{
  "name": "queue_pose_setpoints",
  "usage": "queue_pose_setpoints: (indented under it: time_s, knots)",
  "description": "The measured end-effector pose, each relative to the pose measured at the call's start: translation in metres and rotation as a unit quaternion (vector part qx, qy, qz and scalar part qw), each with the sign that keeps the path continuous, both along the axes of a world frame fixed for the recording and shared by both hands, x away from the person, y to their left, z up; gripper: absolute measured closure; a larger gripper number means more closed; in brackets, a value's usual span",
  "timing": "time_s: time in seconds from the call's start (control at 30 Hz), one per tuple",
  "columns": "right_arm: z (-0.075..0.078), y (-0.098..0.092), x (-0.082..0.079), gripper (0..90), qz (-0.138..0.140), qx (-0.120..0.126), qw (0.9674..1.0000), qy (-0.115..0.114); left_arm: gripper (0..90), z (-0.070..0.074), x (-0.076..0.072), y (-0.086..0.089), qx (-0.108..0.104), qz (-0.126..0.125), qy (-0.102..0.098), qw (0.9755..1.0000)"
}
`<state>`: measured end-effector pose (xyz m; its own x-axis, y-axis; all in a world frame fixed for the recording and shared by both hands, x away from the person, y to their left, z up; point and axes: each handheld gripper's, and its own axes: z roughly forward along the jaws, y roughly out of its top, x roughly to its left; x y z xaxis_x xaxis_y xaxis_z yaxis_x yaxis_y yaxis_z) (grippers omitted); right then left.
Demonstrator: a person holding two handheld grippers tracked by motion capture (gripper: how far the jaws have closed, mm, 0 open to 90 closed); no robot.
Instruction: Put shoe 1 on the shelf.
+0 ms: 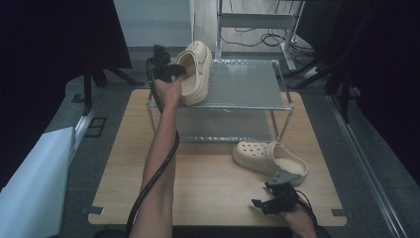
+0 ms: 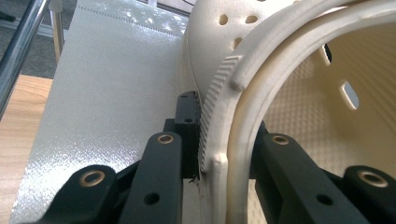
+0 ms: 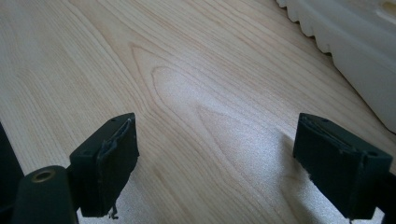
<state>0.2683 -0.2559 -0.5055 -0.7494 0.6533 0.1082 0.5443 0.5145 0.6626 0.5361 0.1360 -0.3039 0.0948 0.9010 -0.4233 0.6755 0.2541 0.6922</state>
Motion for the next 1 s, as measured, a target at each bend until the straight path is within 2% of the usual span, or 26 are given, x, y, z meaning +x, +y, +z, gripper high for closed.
queue_pose_setpoints:
  time_s: [0.13,0.3,0.4,0.47,0.53,0.63,0.73,0.8,0.93,1.0]
  knots:
    - [0.000,0.000,0.000,13.8,0.000,0.000,1.0000,0.000,74.8,-0.003,0.003,-0.001,-0.001,0.002,0.006,1.0000]
    - [-0.001,0.001,0.000,13.8,-0.001,-0.003,1.0000,0.000,72.3,-0.005,0.005,-0.003,0.000,0.004,0.003,1.0000]
    - [-0.001,0.001,0.000,13.8,-0.001,-0.003,1.0000,0.001,68.1,-0.006,0.006,-0.007,0.002,-0.003,0.000,1.0000]
    - [-0.001,0.001,0.000,13.9,0.000,-0.004,1.0000,0.002,64.3,-0.005,0.008,-0.013,0.013,-0.006,0.001,0.9999]
    - [-0.001,0.001,0.000,13.9,0.000,-0.004,1.0000,0.002,63.0,-0.005,0.008,-0.014,0.015,-0.008,0.000,0.9999]
    - [-0.001,0.001,0.000,13.9,0.000,-0.004,1.0000,0.002,55.3,-0.006,0.007,-0.019,0.015,-0.018,-0.004,0.9997]
    - [-0.001,0.001,0.000,13.9,0.000,-0.005,1.0000,0.003,50.2,-0.005,0.006,-0.024,0.023,-0.017,-0.007,0.9996]
    - [-0.001,0.001,0.000,13.9,0.001,-0.005,1.0000,0.003,47.0,-0.005,0.006,-0.024,0.020,-0.018,-0.005,0.9996]
    - [-0.001,0.001,0.000,13.9,0.002,-0.006,1.0000,0.004,43.3,-0.004,0.004,-0.022,-0.004,-0.022,-0.007,0.9997]
    - [-0.001,0.001,0.000,13.9,0.003,-0.007,1.0000,0.005,41.3,-0.002,0.001,-0.021,-0.003,-0.024,-0.011,0.9996]
